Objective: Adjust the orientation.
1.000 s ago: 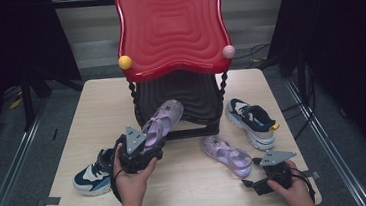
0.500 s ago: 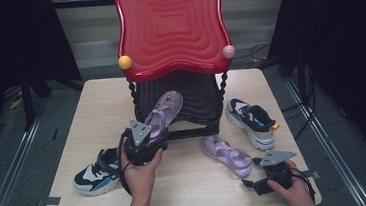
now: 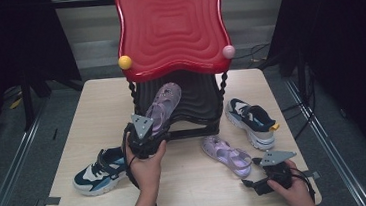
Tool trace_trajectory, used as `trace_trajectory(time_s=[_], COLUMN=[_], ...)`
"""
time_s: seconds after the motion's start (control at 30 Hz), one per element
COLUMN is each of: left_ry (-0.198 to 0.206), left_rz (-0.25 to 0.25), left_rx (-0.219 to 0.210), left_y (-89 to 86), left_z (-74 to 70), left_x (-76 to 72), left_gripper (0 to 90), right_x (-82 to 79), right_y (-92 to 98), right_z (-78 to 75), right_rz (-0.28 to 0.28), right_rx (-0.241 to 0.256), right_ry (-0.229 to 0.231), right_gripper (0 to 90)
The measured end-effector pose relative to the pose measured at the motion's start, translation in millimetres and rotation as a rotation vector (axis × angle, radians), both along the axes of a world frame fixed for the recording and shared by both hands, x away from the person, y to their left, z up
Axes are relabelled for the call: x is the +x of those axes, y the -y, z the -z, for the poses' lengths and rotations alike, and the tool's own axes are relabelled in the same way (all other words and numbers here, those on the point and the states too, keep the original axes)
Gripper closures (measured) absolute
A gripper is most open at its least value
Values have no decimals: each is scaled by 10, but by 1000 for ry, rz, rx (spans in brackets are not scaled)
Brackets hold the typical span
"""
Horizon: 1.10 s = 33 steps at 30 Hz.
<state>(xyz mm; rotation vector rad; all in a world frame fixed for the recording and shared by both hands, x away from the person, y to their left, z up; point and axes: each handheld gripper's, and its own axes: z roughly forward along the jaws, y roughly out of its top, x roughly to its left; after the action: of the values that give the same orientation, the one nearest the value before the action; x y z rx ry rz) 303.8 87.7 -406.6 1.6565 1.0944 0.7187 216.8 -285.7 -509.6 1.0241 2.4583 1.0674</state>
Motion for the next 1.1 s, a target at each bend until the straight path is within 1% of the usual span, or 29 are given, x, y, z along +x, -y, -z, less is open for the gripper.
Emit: trace_trajectory(time_s=[0.1, 0.13, 0.17, 0.23, 0.4, 0.57, 0.8, 0.83, 1.03, 1.1], left_ry=[8, 6, 7, 15, 16, 33, 53, 54, 63, 64], left_rz=[-16, -14, -24, -35, -58, -85, -119, -122, -149, -155], left_rx=[-3, -1, -9, -8, -12, -35, -36, -44, -38, -49], left_y=[14, 13, 21, 29, 67, 106, 145, 154, 193, 214], left_z=[-4, -6, -5, -7, -3, -18, -53, -55, -79, -79], left_x=[22, 31, 38, 53, 94, 133, 187, 198, 255, 278], left_gripper=[374, 374, 374, 374, 374, 374, 374, 374, 374, 374], right_x=[0, 1, 0, 0, 0, 0, 0, 0, 0, 0], right_y=[0, 0, 0, 0, 0, 0, 0, 0, 0, 0], right_z=[0, 1, 0, 0, 0, 0, 0, 0, 0, 0], right_rz=[1, -1, 0, 1, 0, 0, 0, 0, 0, 0], right_rx=[-1, 3, -1, 0, -1, 0, -1, -1, -1, -1], right_ry=[0, 0, 0, 0, 0, 0, 0, 1, 1, 1], right_gripper=[128, 128, 128, 128, 128, 128, 128, 128, 128, 128])
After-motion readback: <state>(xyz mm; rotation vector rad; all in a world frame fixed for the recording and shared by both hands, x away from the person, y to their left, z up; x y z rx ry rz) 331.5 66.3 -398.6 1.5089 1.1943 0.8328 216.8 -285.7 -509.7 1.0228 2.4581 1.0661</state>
